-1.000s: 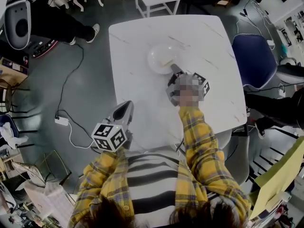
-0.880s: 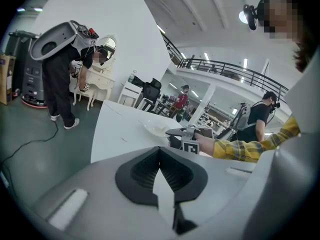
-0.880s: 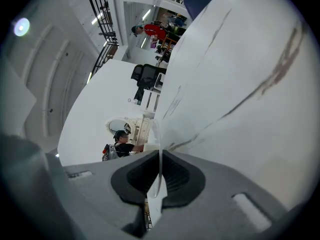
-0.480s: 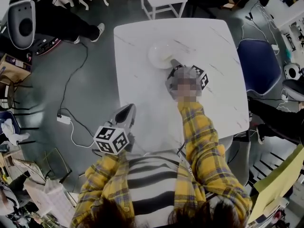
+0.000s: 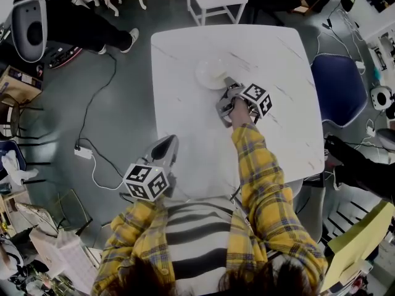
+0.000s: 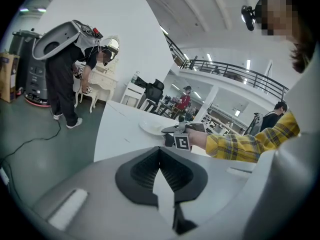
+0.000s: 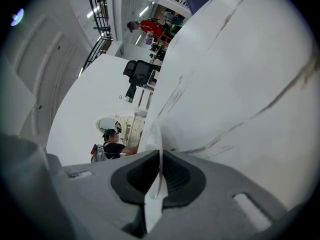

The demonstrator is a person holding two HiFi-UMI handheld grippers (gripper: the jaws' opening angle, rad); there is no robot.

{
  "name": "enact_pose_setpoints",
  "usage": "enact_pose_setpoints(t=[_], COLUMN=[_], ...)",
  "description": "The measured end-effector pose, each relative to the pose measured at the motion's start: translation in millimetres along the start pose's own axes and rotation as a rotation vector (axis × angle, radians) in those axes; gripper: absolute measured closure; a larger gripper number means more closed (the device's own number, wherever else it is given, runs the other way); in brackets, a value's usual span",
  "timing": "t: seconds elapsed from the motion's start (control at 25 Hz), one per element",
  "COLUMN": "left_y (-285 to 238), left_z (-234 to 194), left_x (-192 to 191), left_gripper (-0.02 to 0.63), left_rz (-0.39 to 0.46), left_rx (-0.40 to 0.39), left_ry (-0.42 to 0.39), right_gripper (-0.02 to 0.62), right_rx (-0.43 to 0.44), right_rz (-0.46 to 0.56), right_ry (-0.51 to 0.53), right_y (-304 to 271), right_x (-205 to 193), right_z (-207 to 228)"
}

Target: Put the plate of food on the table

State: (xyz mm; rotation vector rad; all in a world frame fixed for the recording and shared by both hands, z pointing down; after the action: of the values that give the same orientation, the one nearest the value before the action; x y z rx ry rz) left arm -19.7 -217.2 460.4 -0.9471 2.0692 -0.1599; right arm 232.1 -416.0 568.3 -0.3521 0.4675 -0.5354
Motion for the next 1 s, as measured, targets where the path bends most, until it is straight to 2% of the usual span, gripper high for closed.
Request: enact_pose_setpoints(t=[0.12,0.28,0.56,0.8,1.0], left_y=[-1,-2,0,3,6], left_z=[2,4,3,6,7], left_x=[0,-2,0,-4,-5], left_gripper=[0.609,0.61,0.611,0.609,0.609], left_rz=[0.0,-0.007,-0.009,-0.009,-0.011], left_rx=[-0.006,-0.013,-0.028,-0.043,-0.048], left_ry=[0.003,0.003,-0.001,-0.012,-0.014], right_gripper=[0.585,0.506,0.47,0.431,0.379], right_rx=[-0.004,-0.003,-0.123,-0.178,-0.274], right_rz=[-0.001,0.003,0.002,-0.035,-0.057], right_ry=[0.01,-0.003,0.058,0.23,0.484], right_y=[-1,1,12,21,27], right_x=[1,1,2,2,7], right_z=[-2,-3,0,-3,-9])
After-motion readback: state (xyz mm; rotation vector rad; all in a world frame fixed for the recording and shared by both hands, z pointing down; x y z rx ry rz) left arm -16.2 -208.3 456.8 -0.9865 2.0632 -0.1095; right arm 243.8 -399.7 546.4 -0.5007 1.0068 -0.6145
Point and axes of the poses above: the fingertips, and each gripper's own axes: y backward along the fingers, z to its right, x out of its top, the point moved 7 cm from there along y, backward along the fingers, and after that the axes turned 13 degrees about y, right-handed, at the moved point
